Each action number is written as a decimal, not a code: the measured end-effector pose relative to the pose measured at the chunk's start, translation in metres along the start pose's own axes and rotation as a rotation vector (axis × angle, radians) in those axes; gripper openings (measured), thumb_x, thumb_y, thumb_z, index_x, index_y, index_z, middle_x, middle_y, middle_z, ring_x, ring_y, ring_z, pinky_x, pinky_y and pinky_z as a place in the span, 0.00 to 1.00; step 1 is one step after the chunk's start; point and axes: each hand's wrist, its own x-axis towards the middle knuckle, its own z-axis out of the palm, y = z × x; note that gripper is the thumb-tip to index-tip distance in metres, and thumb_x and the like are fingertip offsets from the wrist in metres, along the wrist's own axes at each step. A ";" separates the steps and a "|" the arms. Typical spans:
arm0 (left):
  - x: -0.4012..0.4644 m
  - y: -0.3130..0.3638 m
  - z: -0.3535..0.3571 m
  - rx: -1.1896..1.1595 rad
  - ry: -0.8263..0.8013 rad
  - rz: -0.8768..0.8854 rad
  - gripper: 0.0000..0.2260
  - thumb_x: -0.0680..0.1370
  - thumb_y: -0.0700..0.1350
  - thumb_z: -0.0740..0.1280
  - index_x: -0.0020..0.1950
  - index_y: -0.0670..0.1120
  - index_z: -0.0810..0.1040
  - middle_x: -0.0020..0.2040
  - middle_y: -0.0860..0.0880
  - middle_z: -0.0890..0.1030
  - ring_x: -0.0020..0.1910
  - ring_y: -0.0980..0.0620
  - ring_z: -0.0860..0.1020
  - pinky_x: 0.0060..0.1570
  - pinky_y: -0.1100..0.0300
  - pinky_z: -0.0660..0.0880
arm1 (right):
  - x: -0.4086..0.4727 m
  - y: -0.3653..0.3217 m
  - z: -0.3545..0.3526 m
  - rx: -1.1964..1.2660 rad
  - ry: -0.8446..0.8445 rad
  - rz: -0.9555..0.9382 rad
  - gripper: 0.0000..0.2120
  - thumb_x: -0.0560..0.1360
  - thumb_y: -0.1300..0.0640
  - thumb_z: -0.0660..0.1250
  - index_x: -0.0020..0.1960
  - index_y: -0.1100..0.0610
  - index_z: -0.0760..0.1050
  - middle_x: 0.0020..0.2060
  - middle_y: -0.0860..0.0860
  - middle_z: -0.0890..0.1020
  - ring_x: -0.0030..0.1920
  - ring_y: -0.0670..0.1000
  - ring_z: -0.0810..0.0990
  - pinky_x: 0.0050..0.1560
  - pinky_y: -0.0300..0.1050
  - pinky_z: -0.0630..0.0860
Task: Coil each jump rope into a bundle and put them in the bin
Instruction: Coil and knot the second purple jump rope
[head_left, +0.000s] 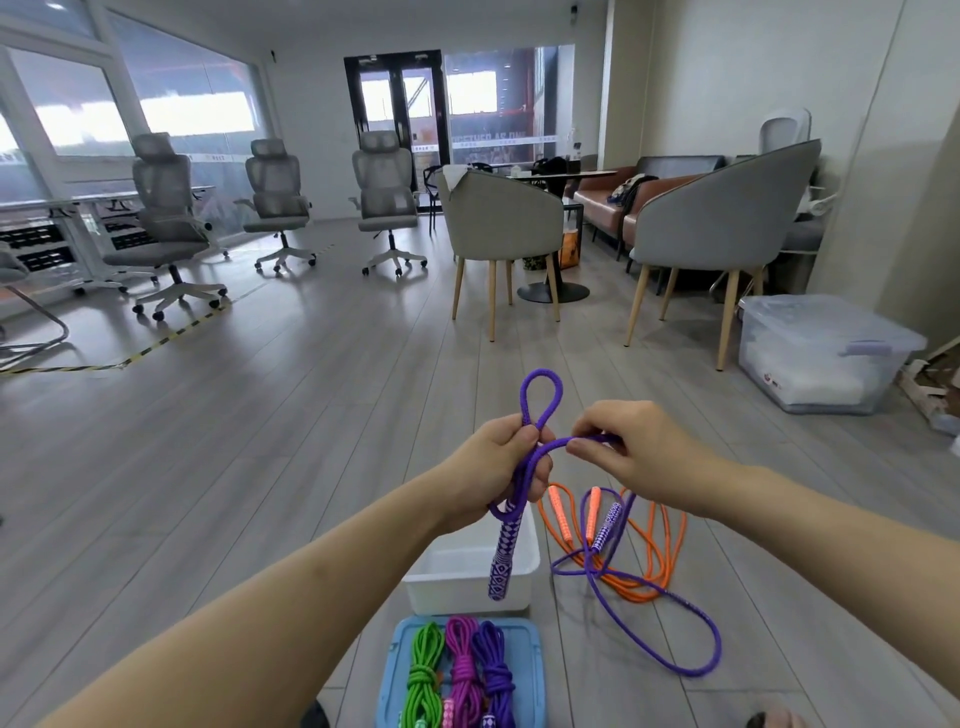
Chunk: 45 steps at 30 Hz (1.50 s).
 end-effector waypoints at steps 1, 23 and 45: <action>-0.001 -0.001 0.001 0.012 -0.014 0.007 0.14 0.88 0.44 0.52 0.61 0.39 0.73 0.41 0.43 0.79 0.37 0.49 0.78 0.44 0.55 0.79 | 0.001 -0.002 0.000 -0.011 0.004 -0.014 0.11 0.79 0.46 0.67 0.51 0.52 0.81 0.40 0.43 0.80 0.41 0.44 0.79 0.42 0.42 0.79; -0.007 0.018 -0.021 -0.176 0.119 0.094 0.10 0.87 0.43 0.54 0.53 0.42 0.73 0.36 0.50 0.72 0.33 0.54 0.72 0.44 0.55 0.79 | -0.009 0.002 -0.009 0.456 -0.153 0.364 0.12 0.85 0.52 0.61 0.47 0.55 0.80 0.31 0.48 0.74 0.30 0.44 0.70 0.32 0.36 0.69; 0.012 0.003 0.004 -0.311 0.275 0.087 0.11 0.88 0.44 0.54 0.60 0.41 0.74 0.34 0.50 0.68 0.30 0.55 0.66 0.37 0.59 0.69 | 0.020 -0.051 0.033 0.777 0.360 0.503 0.04 0.80 0.57 0.70 0.55 0.52 0.79 0.42 0.50 0.82 0.36 0.44 0.80 0.37 0.36 0.76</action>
